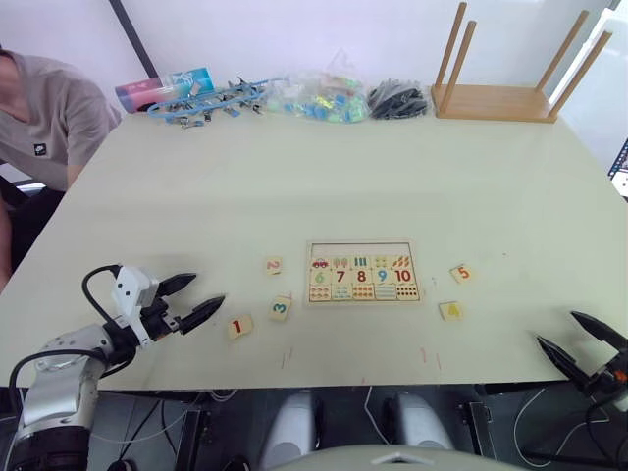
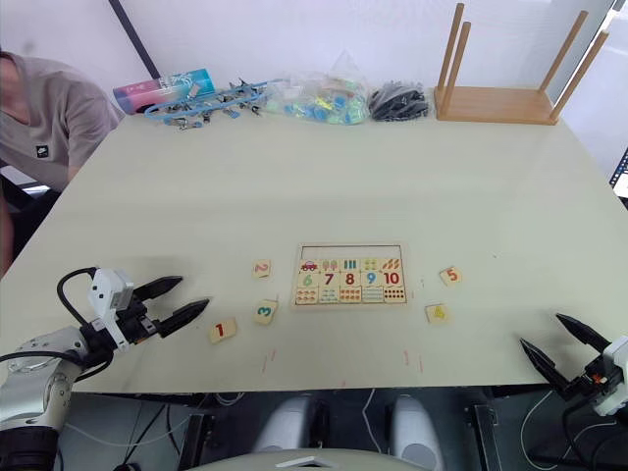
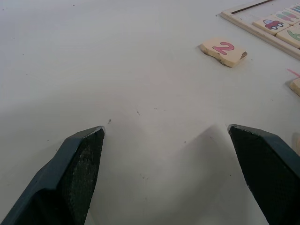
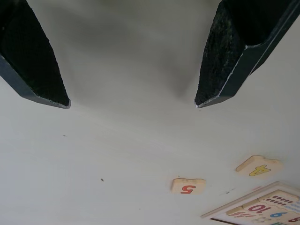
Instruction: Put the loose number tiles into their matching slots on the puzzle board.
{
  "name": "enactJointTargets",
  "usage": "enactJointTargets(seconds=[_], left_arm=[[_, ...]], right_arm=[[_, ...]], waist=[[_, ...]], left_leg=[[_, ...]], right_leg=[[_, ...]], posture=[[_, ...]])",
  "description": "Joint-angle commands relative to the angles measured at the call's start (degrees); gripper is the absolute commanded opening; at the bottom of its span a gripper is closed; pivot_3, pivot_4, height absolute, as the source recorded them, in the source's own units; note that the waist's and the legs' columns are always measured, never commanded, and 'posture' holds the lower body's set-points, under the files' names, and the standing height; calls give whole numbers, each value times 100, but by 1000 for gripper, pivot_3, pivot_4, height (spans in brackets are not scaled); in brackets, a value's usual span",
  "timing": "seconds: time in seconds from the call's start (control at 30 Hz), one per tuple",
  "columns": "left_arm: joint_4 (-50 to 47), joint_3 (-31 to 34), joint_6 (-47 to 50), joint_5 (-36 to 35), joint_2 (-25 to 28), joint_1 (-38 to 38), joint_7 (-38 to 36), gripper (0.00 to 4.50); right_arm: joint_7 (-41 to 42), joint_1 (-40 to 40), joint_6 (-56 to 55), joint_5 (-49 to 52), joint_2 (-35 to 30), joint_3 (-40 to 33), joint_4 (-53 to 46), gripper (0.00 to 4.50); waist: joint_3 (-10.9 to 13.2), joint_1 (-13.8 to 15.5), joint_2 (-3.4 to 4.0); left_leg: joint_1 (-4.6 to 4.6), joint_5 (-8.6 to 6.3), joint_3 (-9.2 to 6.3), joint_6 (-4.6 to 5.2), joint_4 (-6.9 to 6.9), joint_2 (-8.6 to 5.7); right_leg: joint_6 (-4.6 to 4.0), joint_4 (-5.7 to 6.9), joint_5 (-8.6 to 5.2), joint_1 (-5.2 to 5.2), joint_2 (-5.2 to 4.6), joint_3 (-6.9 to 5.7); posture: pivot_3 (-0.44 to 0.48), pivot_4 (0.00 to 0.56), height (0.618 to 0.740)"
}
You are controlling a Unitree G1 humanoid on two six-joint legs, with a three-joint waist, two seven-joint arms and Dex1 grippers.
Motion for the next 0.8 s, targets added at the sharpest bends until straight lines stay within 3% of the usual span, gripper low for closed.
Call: enactJointTargets(seconds=[0.03,0.43,0.8], left_arm=[[161,75,-156,89,64,69,-15,4500],[-16,37,-242,60,128,4,-189,4500],[-963,-37,-173,-265,516,441,-1268,4500]], right_arm=[[4,-7,-110,49,-33,-69,-128,4453],[155,-119,-60,101,-130,-70,-202,4453],[1248,115,220,530,-237,236,-953,4453]], waist=[[-1,0,2],[-3,-2,4],[1,3,4]], left_leg=[[0,0,0,0,0,0],[-2,0,0,-1,-5,0],[-7,-1,-1,-1,-21,0]], right_leg=[[0,-1,0,0,0,0],[-3,-19,2,0,-1,-1],[-3,-37,2,0,-6,-6]], posture=[[0,150,740],[0,150,740],[0,150,740]])
